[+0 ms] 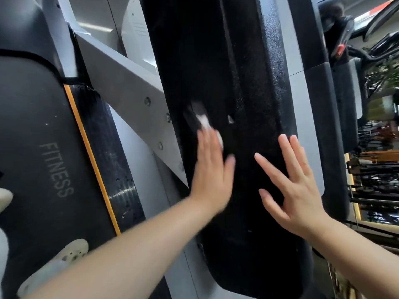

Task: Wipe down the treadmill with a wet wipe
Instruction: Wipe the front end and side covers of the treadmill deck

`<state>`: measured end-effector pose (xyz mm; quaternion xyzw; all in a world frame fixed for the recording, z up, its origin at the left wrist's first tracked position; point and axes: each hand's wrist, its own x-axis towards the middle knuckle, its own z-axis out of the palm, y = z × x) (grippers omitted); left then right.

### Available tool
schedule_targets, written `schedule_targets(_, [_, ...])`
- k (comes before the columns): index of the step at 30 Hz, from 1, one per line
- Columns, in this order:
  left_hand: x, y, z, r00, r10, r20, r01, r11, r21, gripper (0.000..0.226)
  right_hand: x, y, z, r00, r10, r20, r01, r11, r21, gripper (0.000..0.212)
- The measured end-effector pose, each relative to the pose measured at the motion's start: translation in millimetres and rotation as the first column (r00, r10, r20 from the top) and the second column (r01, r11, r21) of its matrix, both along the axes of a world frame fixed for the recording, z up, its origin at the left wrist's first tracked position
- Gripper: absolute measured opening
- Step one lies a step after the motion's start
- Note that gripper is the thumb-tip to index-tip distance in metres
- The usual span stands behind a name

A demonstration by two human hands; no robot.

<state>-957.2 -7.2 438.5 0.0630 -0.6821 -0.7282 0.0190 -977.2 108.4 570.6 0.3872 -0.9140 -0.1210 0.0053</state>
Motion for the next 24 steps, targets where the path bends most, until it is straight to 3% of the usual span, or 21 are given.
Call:
schedule_targets(2, [45,16,-2,0.98,-0.182,-0.082,0.176,0.981,-0.077,0.068,-1,2,0,1.0,0.007,0.009,-0.007,1.0,0.003,0.055])
schedule_targets(4, [57,11,-8,0.964,-0.243,-0.106,0.237,0.969,-0.071,0.072,-1,2,0,1.0,-0.002,0.004,0.002,1.0,0.007,0.054])
schedule_targets(8, [48,-25,0,0.993,-0.111,-0.027,0.114,0.974,0.194,0.062,4,-3,0,0.999,-0.045,-0.027,0.047,0.996,0.082,0.055])
schedule_targets(11, [45,-51,8,0.99,-0.126,0.055,0.108,0.961,0.253,0.052,11,-13,5,0.988,-0.083,-0.132,0.101,0.985,0.139,0.05])
schedule_targets(13, [43,-66,14,0.979,-0.186,0.088,0.155,0.949,0.276,0.049,24,-23,5,0.986,-0.072,-0.154,0.079,0.996,0.044,0.042])
schedule_targets(15, [42,-78,16,0.968,-0.229,0.106,0.188,0.935,0.3,0.04,39,-35,1,0.99,-0.12,-0.069,0.111,0.986,-0.122,0.035])
schedule_targets(18, [41,-90,22,0.952,-0.288,0.101,0.23,0.895,0.383,0.021,55,-61,-3,0.916,-0.359,0.178,0.398,0.86,-0.318,0.032])
schedule_targets(21, [41,-97,31,0.939,-0.336,0.079,0.267,0.852,0.449,0.008,54,-79,-5,0.709,-0.516,0.481,0.693,0.638,-0.337,0.039])
schedule_targets(24, [41,-98,33,0.929,-0.363,0.066,0.271,0.793,0.546,0.01,48,-86,-6,0.68,-0.54,0.497,0.723,0.609,-0.327,0.028])
